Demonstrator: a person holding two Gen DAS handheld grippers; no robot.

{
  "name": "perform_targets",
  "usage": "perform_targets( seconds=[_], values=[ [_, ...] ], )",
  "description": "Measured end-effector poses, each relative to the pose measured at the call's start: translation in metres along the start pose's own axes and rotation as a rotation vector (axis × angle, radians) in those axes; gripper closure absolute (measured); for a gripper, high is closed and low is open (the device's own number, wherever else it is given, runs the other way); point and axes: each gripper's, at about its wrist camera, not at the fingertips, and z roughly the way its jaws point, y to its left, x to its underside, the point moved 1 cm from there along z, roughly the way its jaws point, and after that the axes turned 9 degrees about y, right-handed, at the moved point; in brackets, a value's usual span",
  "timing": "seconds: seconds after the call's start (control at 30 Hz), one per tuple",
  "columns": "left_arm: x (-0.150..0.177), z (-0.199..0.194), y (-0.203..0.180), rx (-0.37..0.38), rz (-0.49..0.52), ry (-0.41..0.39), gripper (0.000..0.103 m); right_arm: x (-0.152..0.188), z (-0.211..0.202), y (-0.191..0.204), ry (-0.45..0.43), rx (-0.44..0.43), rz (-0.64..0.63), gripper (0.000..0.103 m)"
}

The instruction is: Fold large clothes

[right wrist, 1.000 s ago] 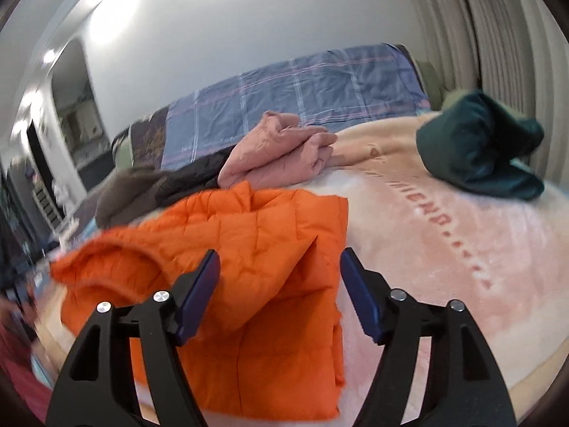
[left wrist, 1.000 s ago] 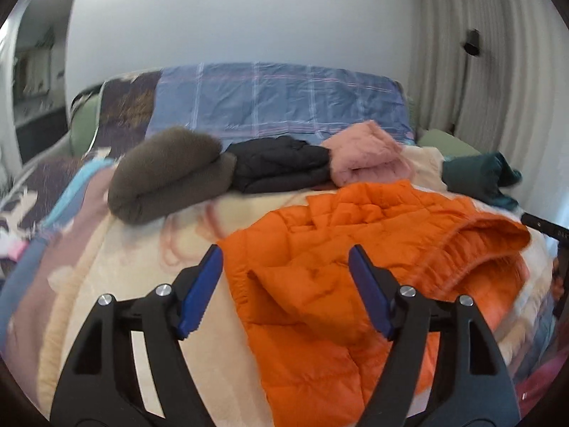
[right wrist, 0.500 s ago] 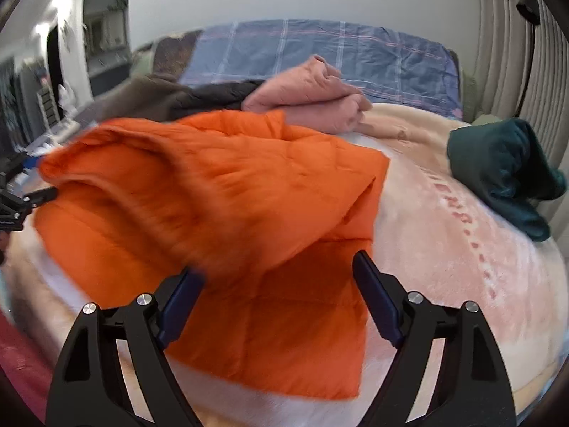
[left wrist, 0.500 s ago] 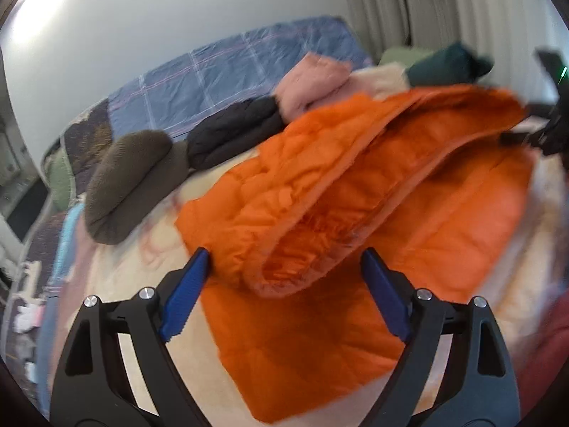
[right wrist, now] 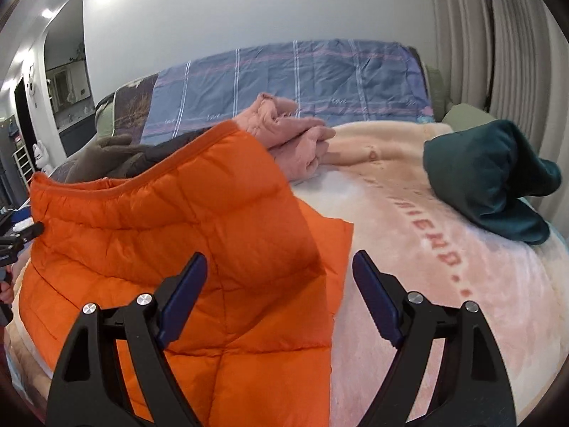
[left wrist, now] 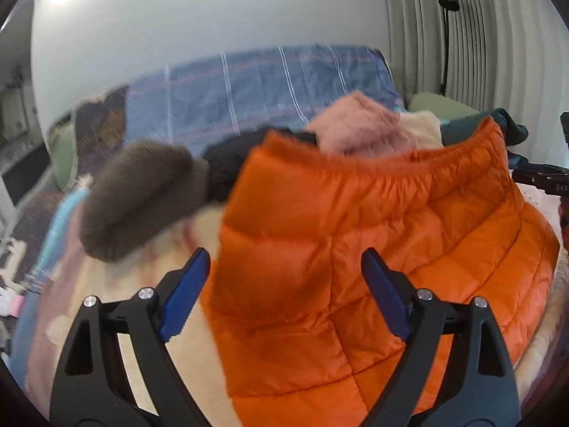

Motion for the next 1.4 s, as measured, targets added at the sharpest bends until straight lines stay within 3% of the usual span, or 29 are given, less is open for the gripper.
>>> perform_targets(
  seconds=[0.13, 0.17, 0.23, 0.27, 0.3, 0.33, 0.37, 0.47, 0.6, 0.67, 0.77, 0.87, 0.93, 0.97, 1.1, 1.2, 1.3, 1.4],
  values=[
    [-0.005, 0.028, 0.017, 0.102, -0.092, 0.07, 0.015, -0.02, 0.024, -0.007, 0.057, -0.074, 0.013, 0.019],
    [-0.007, 0.031, 0.019, 0.117, -0.105, 0.076, 0.018, -0.024, 0.027, -0.007, 0.066, -0.098, 0.014, 0.019],
    [-0.013, 0.039, 0.026, 0.161, -0.133, 0.082, 0.033, -0.033, 0.036, -0.009, 0.076, -0.122, 0.016, 0.019],
    [-0.017, 0.043, 0.028, 0.179, -0.14, 0.086, 0.048, -0.036, 0.039, -0.008, 0.081, -0.133, 0.016, 0.029],
    [-0.02, 0.046, 0.029, 0.188, -0.141, 0.087, 0.071, -0.038, 0.041, -0.008, 0.085, -0.148, 0.013, 0.043],
    [-0.023, 0.048, 0.029, 0.199, -0.142, 0.089, 0.082, -0.041, 0.044, -0.006, 0.102, -0.162, 0.008, 0.079],
    [-0.025, 0.047, 0.028, 0.206, -0.146, 0.089, 0.088, -0.042, 0.045, -0.004, 0.107, -0.159, 0.01, 0.096],
    [-0.035, 0.034, 0.022, 0.187, -0.127, 0.033, 0.092, -0.047, 0.034, 0.001, 0.052, -0.151, 0.01, 0.099],
    [-0.052, 0.013, 0.017, 0.111, -0.092, -0.048, 0.092, -0.066, 0.016, -0.002, -0.047, -0.121, 0.046, 0.099],
    [-0.062, 0.015, 0.017, 0.066, -0.077, -0.056, 0.091, -0.076, 0.021, -0.003, -0.054, -0.09, 0.048, 0.099],
    [-0.069, 0.042, 0.017, -0.001, -0.073, -0.006, 0.087, -0.084, 0.05, -0.001, -0.005, -0.051, 0.047, 0.099],
    [-0.063, 0.096, 0.011, -0.128, -0.019, 0.103, 0.071, -0.08, 0.099, 0.003, 0.061, 0.091, -0.022, 0.097],
    [-0.051, 0.125, 0.012, -0.135, -0.018, 0.166, 0.061, -0.06, 0.14, -0.002, 0.156, 0.164, -0.026, 0.098],
    [-0.043, 0.139, 0.014, -0.115, -0.027, 0.192, 0.055, -0.055, 0.15, -0.006, 0.174, 0.156, -0.005, 0.098],
    [-0.028, 0.159, 0.031, -0.044, -0.127, 0.186, 0.034, -0.047, 0.154, -0.009, 0.163, 0.21, 0.023, 0.095],
    [-0.022, 0.164, 0.037, -0.011, -0.162, 0.19, 0.033, -0.045, 0.158, -0.001, 0.166, 0.278, -0.021, 0.091],
    [-0.023, 0.161, 0.036, -0.029, -0.163, 0.19, 0.033, -0.046, 0.156, -0.002, 0.165, 0.289, -0.027, 0.087],
    [-0.03, 0.139, 0.034, -0.088, -0.131, 0.154, 0.037, -0.051, 0.136, -0.009, 0.138, 0.305, -0.001, 0.068]
  ],
)
